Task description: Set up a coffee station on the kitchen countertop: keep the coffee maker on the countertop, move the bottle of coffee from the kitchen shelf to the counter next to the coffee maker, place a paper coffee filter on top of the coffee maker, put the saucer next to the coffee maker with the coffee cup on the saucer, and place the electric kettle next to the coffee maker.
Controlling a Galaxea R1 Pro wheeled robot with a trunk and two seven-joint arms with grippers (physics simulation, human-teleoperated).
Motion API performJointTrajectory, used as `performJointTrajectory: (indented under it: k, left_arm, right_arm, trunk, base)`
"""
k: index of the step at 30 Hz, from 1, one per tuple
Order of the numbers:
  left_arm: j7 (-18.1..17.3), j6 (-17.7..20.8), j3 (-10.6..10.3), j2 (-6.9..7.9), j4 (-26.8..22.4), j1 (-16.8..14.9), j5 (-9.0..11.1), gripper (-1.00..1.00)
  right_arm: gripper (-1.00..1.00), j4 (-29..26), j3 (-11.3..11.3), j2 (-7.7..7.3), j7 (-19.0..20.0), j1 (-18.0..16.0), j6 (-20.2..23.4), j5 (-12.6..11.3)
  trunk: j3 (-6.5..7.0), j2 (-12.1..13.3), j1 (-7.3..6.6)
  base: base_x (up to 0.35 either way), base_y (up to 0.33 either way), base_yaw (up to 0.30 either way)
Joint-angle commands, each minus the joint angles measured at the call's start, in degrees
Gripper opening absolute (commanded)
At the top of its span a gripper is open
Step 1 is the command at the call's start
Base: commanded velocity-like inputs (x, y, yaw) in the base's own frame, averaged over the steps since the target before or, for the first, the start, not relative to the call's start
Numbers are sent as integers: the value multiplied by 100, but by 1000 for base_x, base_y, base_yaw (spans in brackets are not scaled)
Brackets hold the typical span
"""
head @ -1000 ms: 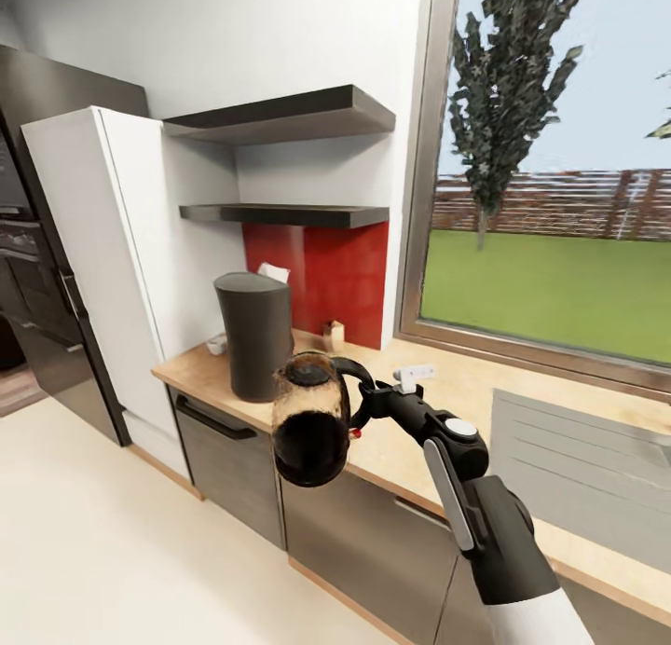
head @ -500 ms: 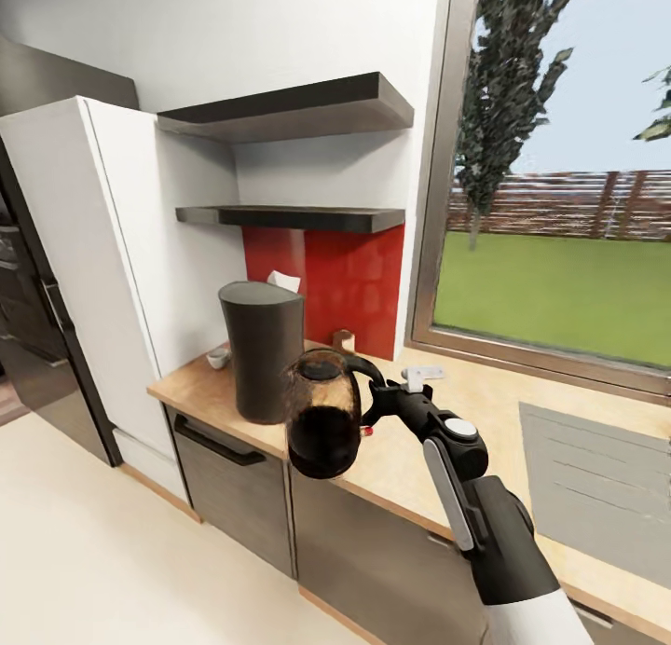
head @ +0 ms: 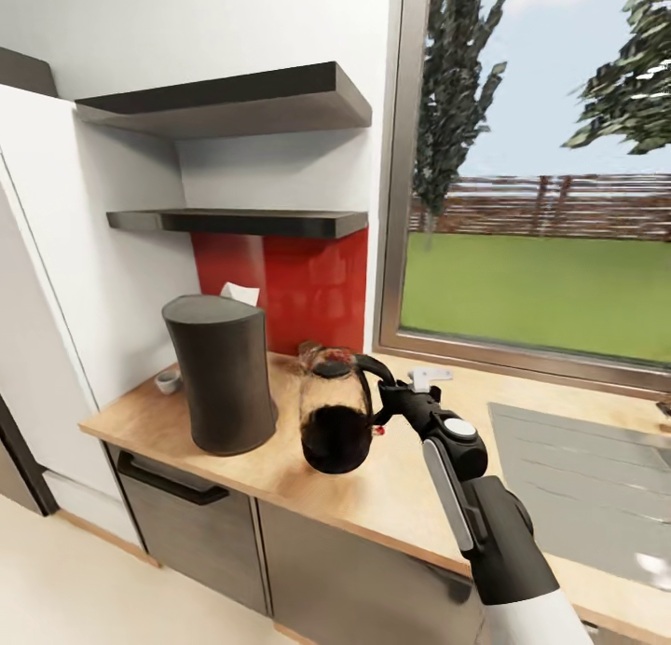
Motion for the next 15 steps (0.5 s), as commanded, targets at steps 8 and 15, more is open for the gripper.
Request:
performJointTrajectory:
  k: [8,15]
  left_arm:
    - [17,-14,35,10,15,7,-60,100]
    - [17,-3,15,20,16,4,-60,100]
  right_arm:
    - [-100,40,61,19,-902,-4,-7,-86]
    - [-100,411,66,125,-931,-3,-474,-90]
  trunk:
    - [0,-3,2]
    - [0,-3,2]
  base:
    - [1,0,-224]
    - [16,5,-11]
